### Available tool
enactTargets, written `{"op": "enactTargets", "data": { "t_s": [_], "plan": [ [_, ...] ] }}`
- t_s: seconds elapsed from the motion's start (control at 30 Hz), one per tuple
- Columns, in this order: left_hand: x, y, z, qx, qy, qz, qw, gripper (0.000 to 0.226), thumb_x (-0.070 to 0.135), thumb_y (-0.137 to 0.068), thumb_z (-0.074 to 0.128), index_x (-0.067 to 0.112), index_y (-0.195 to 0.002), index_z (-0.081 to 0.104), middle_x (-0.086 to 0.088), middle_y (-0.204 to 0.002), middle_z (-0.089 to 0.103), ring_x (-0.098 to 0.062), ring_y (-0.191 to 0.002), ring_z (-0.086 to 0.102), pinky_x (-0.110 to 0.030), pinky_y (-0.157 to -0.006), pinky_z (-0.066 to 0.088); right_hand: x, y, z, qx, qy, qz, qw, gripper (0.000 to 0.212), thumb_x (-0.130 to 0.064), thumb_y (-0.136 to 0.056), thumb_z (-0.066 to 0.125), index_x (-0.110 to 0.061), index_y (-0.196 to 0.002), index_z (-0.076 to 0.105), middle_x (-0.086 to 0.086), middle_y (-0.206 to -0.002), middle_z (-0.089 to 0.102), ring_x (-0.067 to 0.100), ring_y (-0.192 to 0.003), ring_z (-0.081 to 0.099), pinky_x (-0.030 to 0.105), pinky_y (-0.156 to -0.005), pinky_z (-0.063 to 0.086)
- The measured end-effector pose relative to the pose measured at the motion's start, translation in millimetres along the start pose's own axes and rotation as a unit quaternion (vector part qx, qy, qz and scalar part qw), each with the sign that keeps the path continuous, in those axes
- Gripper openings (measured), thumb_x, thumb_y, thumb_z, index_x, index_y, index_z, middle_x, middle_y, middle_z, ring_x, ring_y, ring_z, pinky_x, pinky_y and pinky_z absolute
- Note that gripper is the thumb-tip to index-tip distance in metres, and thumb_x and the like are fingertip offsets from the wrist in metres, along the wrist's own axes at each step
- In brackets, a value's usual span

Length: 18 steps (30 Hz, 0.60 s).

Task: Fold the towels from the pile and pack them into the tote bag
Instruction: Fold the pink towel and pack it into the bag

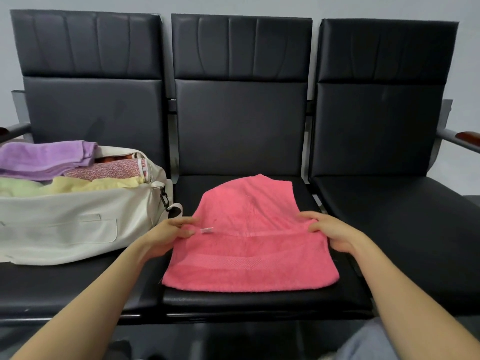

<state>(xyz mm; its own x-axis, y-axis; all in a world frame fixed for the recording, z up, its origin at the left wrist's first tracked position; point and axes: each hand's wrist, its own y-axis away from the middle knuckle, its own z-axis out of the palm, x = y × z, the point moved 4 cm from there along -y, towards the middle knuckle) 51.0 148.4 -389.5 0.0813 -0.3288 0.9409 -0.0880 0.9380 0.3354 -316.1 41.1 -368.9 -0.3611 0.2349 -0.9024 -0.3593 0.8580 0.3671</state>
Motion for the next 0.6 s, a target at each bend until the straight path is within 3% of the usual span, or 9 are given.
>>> {"op": "enactTargets", "data": {
  "t_s": [0.1,0.23,0.33,0.43,0.5,0.6],
  "plan": [
    [2.5,8.9,-2.4,-0.021,0.046,0.0,0.999,0.047,-0.011,-0.084,0.057,0.011,-0.126,0.06,-0.011,-0.107,0.069,-0.018,-0.086,0.068,-0.025,-0.072,0.059,3.7,11.4,-4.6,-0.032,-0.012,0.011,0.999,0.049,0.01,-0.086,0.043,-0.021,-0.113,0.07,0.004,-0.123,0.059,0.028,-0.111,0.06,0.044,-0.1,0.046],
    [20.0,23.9,8.6,-0.049,0.047,0.052,0.996,0.05,-0.007,-0.082,0.06,0.019,-0.124,0.062,-0.01,-0.12,0.065,-0.019,-0.096,0.067,-0.027,-0.076,0.058,-6.1,25.5,-10.1,-0.012,-0.092,-0.062,0.994,0.057,0.016,-0.086,0.041,-0.025,-0.118,0.064,0.006,-0.123,0.062,0.021,-0.111,0.06,0.032,-0.089,0.05],
    [37.9,32.5,13.3,0.016,0.038,0.123,0.992,0.05,-0.01,-0.083,0.059,0.017,-0.126,0.061,-0.008,-0.12,0.064,-0.015,-0.096,0.065,-0.022,-0.081,0.056,-18.0,30.9,-16.0,0.034,-0.141,-0.117,0.982,0.059,0.02,-0.085,0.042,-0.025,-0.119,0.062,0.006,-0.128,0.061,0.019,-0.115,0.059,0.029,-0.091,0.048],
    [71.7,43.9,15.3,0.073,0.069,0.189,0.977,0.051,-0.012,-0.084,0.057,0.021,-0.123,0.061,0.002,-0.095,0.067,-0.005,-0.082,0.065,-0.017,-0.073,0.055,-42.6,35.8,-24.4,0.085,-0.154,-0.156,0.972,0.063,0.021,-0.084,0.041,-0.025,-0.123,0.061,0.007,-0.131,0.059,0.017,-0.111,0.059,0.028,-0.085,0.047],
    [106.5,53.1,14.6,0.093,0.051,0.237,0.966,0.05,-0.011,-0.083,0.06,0.025,-0.118,0.063,0.002,-0.104,0.067,-0.004,-0.086,0.064,-0.015,-0.074,0.052,-75.5,46.7,-32.8,0.116,-0.143,-0.191,0.964,0.063,0.019,-0.085,0.042,-0.023,-0.128,0.059,0.004,-0.131,0.058,0.015,-0.111,0.057,0.028,-0.082,0.047],
    [169.1,73.0,14.8,0.114,0.042,0.314,0.942,0.056,-0.013,-0.081,0.06,0.02,-0.126,0.059,0.0,-0.111,0.065,-0.007,-0.091,0.062,-0.015,-0.08,0.053,-137.1,75.3,-44.4,0.142,-0.118,-0.255,0.949,0.06,0.016,-0.088,0.042,-0.022,-0.131,0.056,-0.003,-0.126,0.057,0.009,-0.108,0.056,0.025,-0.083,0.048]
  ]
}}
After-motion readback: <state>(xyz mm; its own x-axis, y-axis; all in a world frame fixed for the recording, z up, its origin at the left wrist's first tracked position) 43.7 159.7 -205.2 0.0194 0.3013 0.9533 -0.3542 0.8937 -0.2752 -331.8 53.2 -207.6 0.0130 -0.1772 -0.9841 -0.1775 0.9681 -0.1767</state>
